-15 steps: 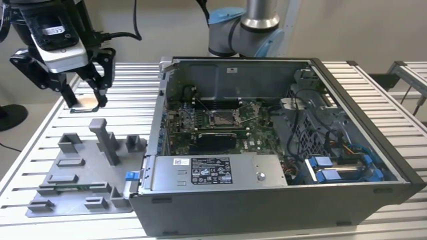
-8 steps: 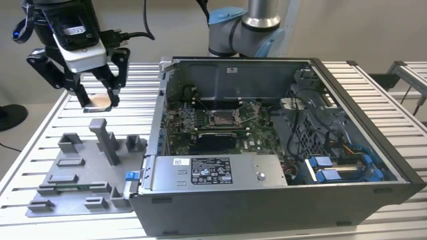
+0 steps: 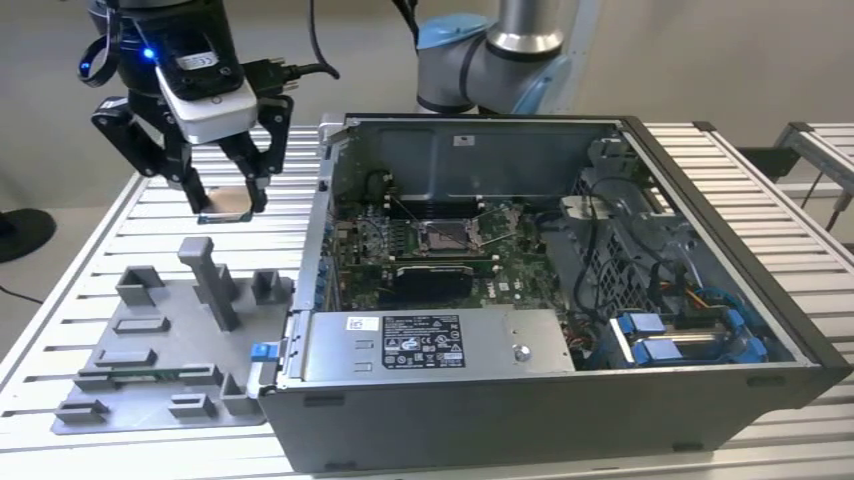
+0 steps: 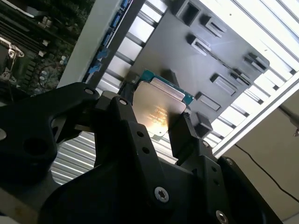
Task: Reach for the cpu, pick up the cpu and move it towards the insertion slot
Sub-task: 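Pick up the cpu and move it towards the insertion slot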
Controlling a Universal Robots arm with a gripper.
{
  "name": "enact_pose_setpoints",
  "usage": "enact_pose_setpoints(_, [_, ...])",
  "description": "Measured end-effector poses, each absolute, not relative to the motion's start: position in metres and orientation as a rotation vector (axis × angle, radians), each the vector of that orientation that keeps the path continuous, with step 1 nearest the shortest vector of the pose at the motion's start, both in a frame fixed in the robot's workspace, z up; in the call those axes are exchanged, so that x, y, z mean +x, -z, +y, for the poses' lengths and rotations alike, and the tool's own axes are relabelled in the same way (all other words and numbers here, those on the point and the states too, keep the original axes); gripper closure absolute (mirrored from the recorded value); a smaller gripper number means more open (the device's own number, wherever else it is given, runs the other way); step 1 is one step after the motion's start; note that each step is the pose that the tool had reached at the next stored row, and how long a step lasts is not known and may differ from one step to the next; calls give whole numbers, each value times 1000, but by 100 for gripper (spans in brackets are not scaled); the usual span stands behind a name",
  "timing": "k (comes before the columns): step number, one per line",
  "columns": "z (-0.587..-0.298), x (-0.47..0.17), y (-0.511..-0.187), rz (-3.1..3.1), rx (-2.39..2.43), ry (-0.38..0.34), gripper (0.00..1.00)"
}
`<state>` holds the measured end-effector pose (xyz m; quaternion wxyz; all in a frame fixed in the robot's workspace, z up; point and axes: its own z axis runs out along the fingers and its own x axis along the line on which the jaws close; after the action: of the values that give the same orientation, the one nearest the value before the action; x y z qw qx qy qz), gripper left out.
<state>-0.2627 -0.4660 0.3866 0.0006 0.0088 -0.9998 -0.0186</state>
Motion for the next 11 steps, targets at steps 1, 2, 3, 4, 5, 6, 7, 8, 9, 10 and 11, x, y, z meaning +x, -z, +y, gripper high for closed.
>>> enact_pose_setpoints(1, [-466, -260, -387, -3140, 28, 58, 100])
enact_pose_setpoints(2, [-466, -257, -387, -3140, 28, 58, 100])
enact_pose_setpoints(3, [-466, -254, -387, -3140, 28, 58, 100])
enact_pose_setpoints(4, [-466, -251, -387, -3140, 28, 59, 100])
enact_pose_setpoints(5, [-466, -248, -387, -3140, 28, 58, 100])
enact_pose_setpoints(6, [-466, -245, -387, -3140, 28, 58, 100])
enact_pose_setpoints(7, [-466, -243, -387, -3140, 28, 58, 100])
enact_pose_setpoints(8, [-466, -241, -387, -3140, 28, 58, 100])
enact_pose_setpoints(9, [-466, -238, -387, -3140, 28, 58, 100])
enact_pose_setpoints(10, [-466, -236, -387, -3140, 28, 58, 100])
enact_pose_setpoints(11, [-466, -233, -387, -3140, 28, 58, 100])
